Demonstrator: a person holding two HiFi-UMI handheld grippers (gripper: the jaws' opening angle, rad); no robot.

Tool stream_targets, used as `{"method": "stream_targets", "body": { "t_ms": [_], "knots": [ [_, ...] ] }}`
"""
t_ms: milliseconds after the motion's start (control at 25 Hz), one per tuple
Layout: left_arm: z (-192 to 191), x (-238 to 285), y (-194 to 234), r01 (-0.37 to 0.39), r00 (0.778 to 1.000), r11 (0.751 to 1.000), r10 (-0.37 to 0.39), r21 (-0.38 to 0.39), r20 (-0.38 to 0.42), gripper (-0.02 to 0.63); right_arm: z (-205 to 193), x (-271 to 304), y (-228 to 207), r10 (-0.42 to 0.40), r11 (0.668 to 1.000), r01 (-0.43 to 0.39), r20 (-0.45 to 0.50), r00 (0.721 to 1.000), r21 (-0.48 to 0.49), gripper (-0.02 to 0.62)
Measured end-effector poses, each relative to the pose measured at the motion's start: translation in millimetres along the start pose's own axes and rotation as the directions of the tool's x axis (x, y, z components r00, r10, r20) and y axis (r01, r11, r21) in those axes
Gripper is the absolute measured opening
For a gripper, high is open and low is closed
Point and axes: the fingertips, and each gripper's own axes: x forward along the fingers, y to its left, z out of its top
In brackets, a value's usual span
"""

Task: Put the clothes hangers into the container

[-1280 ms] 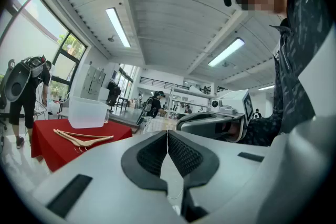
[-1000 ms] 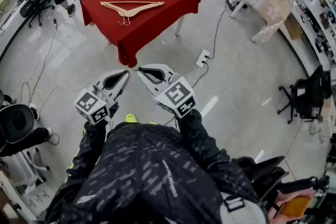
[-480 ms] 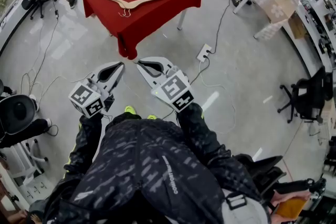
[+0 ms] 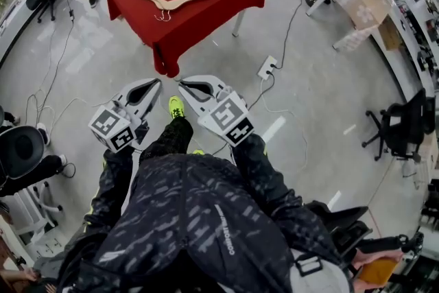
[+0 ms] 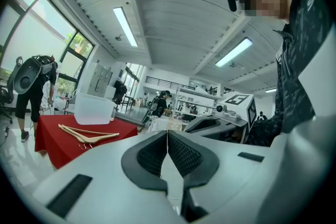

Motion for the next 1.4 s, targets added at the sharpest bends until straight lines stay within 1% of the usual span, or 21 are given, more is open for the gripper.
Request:
{"method": "stream_targets", "body": {
  "t_ms": [160,320,440,600,720,800,1040,1200,1400],
  "knots": [
    [-1,23,19,0.042,0.999,0.999,-0.042,-0.002,-0.006,0.012,-2,19,-18,0.005,1.0,-0.006,-0.025,1.0,-0.023,0.021],
    [6,45,49,0.057,0.998,0.998,-0.057,-0.001,-0.013,0.012,0,45,-49,0.001,1.0,-0.002,-0.045,0.999,-0.024,0.021],
    [8,58,80,0.058,0.998,0.998,-0.058,-0.004,-0.027,0.012,0,73,-75,0.004,1.0,-0.005,-0.068,0.998,-0.024,0.023],
    [11,74,133,0.056,0.998,0.998,-0.057,-0.037,-0.041,0.012,2,114,-111,0.006,0.999,-0.01,-0.112,0.994,-0.032,0.023],
    [17,88,167,0.057,0.997,0.998,-0.058,-0.03,-0.047,0.012,2,138,-137,0.006,0.999,-0.013,-0.151,0.989,-0.042,0.023],
    [19,98,189,0.054,0.997,0.998,-0.056,-0.029,-0.055,0.012,6,153,-154,0.006,0.999,-0.011,-0.159,0.987,-0.035,0.023],
    [13,124,235,0.078,0.993,0.995,-0.083,-0.058,-0.088,0.012,1,191,-199,0.002,1.0,-0.006,-0.202,0.979,-0.021,0.025],
    [7,141,259,0.094,0.989,0.992,-0.103,-0.084,-0.11,0.012,-9,212,-220,0.015,1.0,-0.016,-0.244,0.97,-0.003,0.055],
    [-1,152,292,0.107,0.985,0.989,-0.12,-0.105,-0.122,0.012,-17,244,-238,0.025,0.999,-0.032,-0.293,0.956,-0.018,0.083]
  ]
}}
